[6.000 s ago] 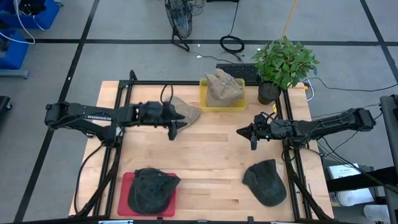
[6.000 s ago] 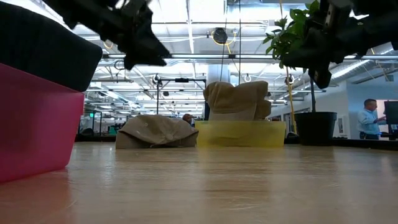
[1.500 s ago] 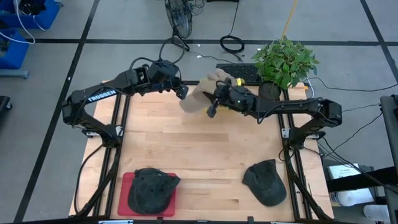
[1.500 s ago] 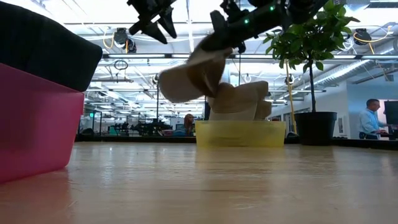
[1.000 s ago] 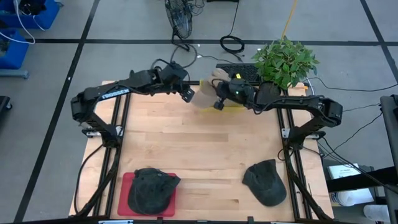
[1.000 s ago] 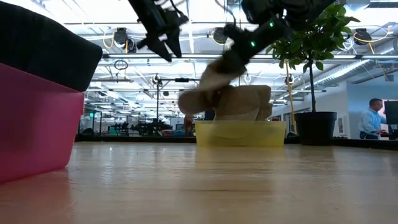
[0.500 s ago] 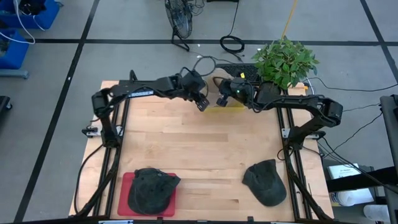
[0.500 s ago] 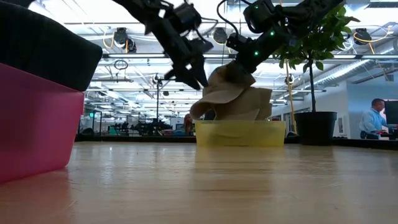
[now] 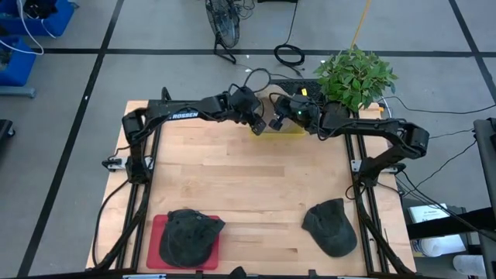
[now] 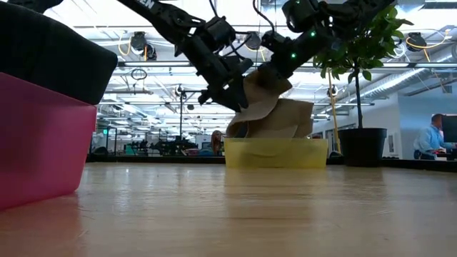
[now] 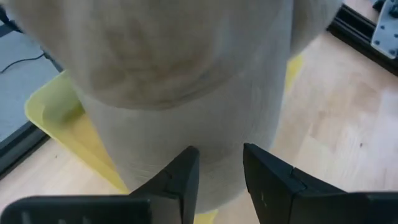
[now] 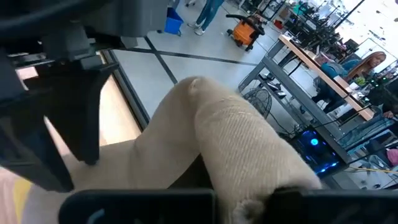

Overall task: Pick & Place hat
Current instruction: Put the brown cap into the yellow bin

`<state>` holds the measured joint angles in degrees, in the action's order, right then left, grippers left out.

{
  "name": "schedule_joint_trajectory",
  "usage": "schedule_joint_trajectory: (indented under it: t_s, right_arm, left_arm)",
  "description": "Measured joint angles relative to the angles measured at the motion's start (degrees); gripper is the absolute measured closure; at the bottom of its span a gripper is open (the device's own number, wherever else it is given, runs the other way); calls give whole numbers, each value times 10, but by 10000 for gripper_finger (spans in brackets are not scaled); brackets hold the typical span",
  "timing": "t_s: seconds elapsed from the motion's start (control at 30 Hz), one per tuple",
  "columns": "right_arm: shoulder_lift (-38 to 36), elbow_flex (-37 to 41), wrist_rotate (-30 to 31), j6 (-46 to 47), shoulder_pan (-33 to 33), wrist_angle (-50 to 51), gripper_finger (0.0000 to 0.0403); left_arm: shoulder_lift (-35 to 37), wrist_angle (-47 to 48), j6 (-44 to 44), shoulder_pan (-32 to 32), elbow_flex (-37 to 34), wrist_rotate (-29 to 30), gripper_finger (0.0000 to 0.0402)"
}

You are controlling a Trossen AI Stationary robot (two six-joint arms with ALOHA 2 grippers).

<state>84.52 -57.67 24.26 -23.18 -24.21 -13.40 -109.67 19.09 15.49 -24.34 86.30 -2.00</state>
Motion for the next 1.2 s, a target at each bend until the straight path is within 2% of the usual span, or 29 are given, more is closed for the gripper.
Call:
schedule_joint_trajectory:
  t_s: [0.27,0.57,0.83,0.9,1.03,1.2]
  right_arm:
    - [-16,7,-3,26,-2,47,403]
    - [-16,99,-3,76,-2,-59,403]
    - [-16,106,-6,71,-2,-143,403]
    - [-16,106,-22,78,-3,-158,403]
    - [-9,106,-91,118,-5,-169,403]
    - [8,132,-95,141,-5,-165,403]
  left_arm:
    - [0,1,-5,-11,0,4,275]
    - [-44,9,-8,-14,0,4,275]
    - [-61,2,0,-14,0,9,275]
    - [-61,-4,0,-18,0,10,275]
    - [-61,-24,2,-26,0,11,275]
    - [-61,-27,12,-31,0,12,275]
